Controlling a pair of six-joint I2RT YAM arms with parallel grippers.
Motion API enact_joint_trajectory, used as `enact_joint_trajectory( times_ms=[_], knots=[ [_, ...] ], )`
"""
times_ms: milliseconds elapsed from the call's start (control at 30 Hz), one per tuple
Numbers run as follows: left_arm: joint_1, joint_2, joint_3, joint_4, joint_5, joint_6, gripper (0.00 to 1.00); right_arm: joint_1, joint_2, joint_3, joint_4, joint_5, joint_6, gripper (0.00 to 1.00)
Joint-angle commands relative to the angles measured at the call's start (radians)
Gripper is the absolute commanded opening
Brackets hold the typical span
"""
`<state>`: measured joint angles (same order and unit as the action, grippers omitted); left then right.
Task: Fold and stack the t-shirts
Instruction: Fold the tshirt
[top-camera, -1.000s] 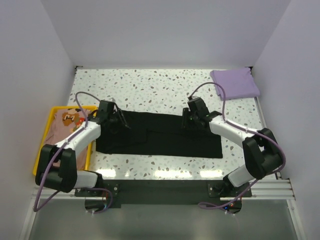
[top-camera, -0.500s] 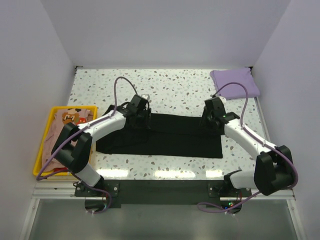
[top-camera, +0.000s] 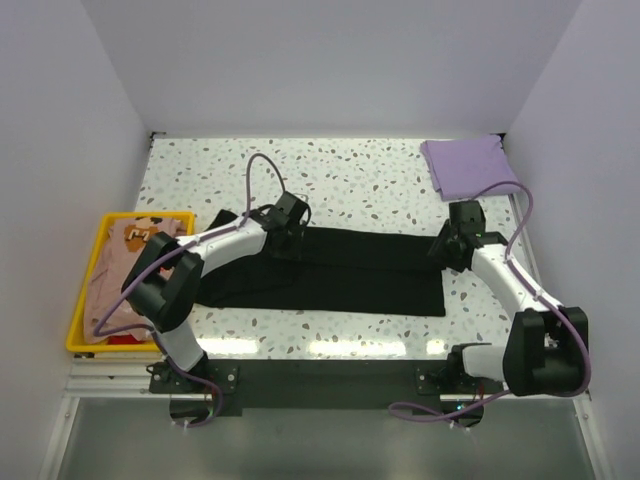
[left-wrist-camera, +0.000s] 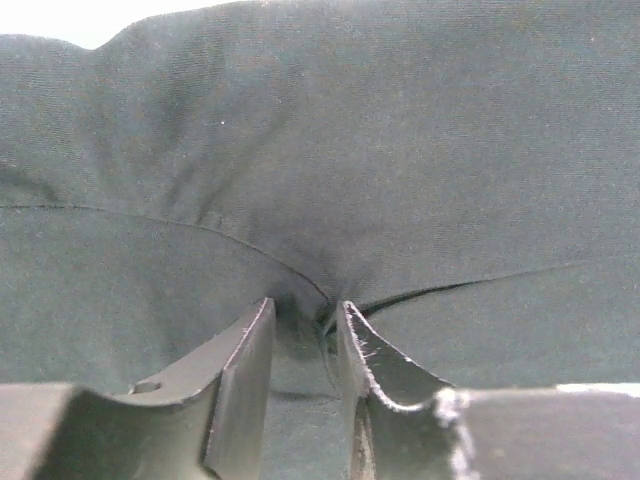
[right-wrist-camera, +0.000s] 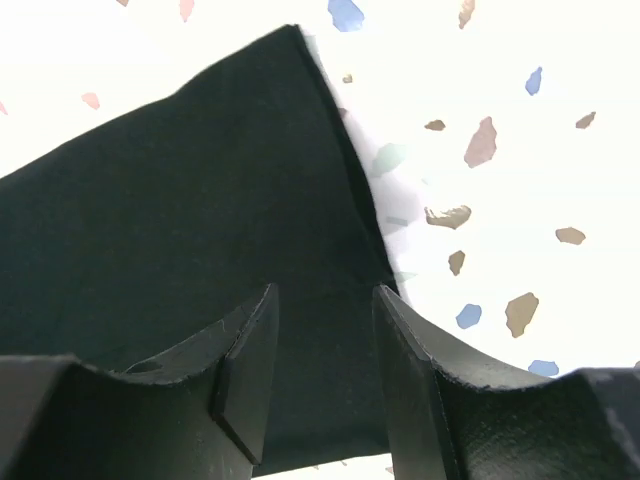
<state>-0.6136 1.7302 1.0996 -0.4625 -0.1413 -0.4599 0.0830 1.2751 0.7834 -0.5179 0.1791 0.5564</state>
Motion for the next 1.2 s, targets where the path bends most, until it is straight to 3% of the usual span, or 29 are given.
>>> enact_joint_trajectory(
  times_ms=[0,333,600,667,900,1167],
  knots=[
    [-0.006,-0.008,0.023,-0.001,-0.037,0.009,0.35,-0.046,-0.033,-0.015,-0.005,-0.055,-0.019,0.47],
    [-0.006,-0.030,0.016,-0.002,-0.070,0.004,0.06,-0.121,0.003,-0.047,0.041,-0.136,-0.010,0.47],
    [-0.006,-0.061,-0.007,-0.007,-0.069,0.003,0.00,-0.123,0.061,-0.069,0.101,-0.170,0.017,0.47],
    [-0.005,-0.069,-0.009,-0.008,-0.069,0.003,0.00,-0.123,0.067,-0.069,0.107,-0.165,0.019,0.44],
    [-0.005,-0.095,-0.001,-0.044,-0.057,0.020,0.00,-0.124,0.087,-0.041,0.111,-0.167,0.019,0.18],
    [-0.002,-0.123,0.019,-0.088,-0.058,0.052,0.00,-0.126,0.096,0.010,0.104,-0.178,0.025,0.06]
  ],
)
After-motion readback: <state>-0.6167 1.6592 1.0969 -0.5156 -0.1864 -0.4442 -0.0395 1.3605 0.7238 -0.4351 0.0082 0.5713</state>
